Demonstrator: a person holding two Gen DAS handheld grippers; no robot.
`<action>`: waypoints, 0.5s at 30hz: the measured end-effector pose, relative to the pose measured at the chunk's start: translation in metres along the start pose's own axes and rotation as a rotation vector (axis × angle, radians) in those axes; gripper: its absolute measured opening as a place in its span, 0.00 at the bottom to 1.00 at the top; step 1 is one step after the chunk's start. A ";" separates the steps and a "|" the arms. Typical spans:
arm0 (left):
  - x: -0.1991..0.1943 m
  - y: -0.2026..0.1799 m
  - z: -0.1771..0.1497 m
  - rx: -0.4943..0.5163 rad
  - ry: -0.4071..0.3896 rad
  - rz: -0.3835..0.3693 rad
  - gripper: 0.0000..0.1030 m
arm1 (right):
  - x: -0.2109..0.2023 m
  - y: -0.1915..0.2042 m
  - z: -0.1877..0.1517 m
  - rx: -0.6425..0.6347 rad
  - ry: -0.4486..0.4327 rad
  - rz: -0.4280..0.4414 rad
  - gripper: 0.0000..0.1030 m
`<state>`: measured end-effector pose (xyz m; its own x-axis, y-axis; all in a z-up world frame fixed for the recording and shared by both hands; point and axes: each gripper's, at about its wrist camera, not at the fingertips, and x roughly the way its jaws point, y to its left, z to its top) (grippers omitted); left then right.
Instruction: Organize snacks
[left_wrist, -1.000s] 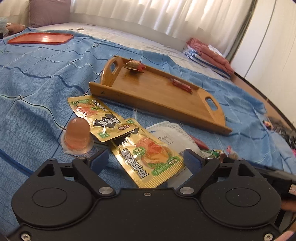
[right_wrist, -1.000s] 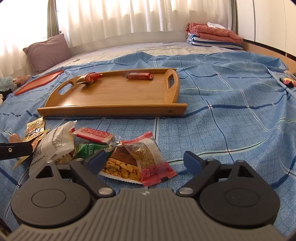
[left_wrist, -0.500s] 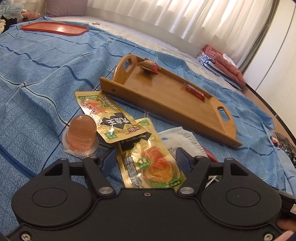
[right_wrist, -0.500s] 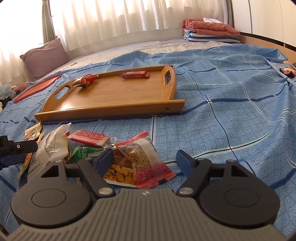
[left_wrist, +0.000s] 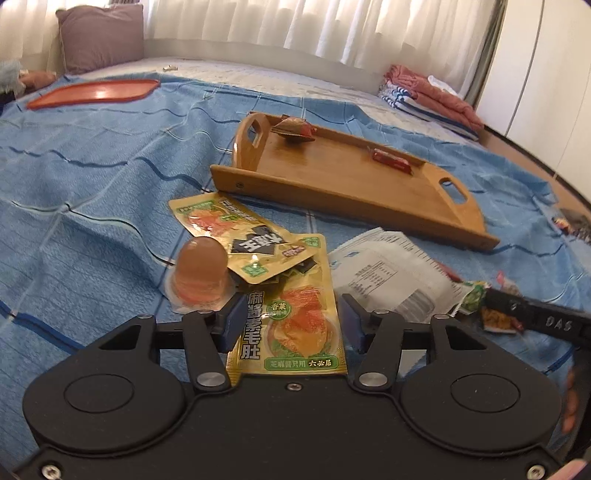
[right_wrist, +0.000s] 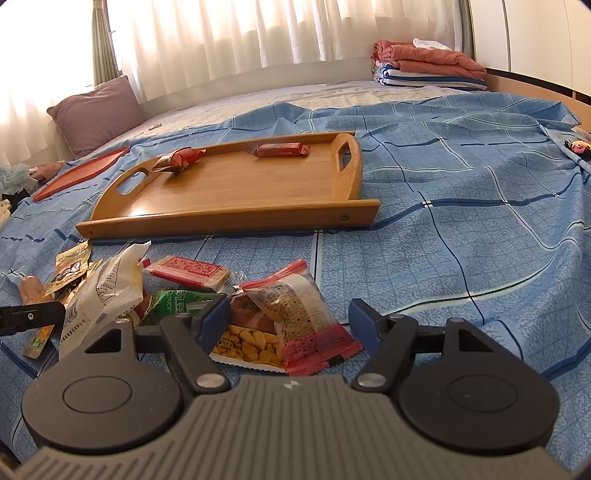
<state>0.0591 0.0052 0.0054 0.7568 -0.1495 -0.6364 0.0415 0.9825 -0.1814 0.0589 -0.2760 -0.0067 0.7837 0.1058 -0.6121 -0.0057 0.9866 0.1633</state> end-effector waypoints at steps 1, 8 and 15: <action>0.000 0.001 -0.001 0.008 0.001 0.008 0.56 | 0.000 0.000 0.000 0.000 -0.001 0.000 0.77; 0.007 0.002 0.001 0.035 0.011 0.018 0.62 | 0.000 0.001 -0.001 -0.011 -0.004 -0.005 0.77; 0.023 0.000 0.004 0.039 0.018 -0.002 0.77 | 0.000 0.004 -0.002 -0.016 -0.005 0.004 0.77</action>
<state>0.0793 0.0018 -0.0061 0.7450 -0.1533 -0.6492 0.0690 0.9857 -0.1536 0.0578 -0.2720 -0.0083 0.7865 0.1094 -0.6078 -0.0191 0.9880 0.1532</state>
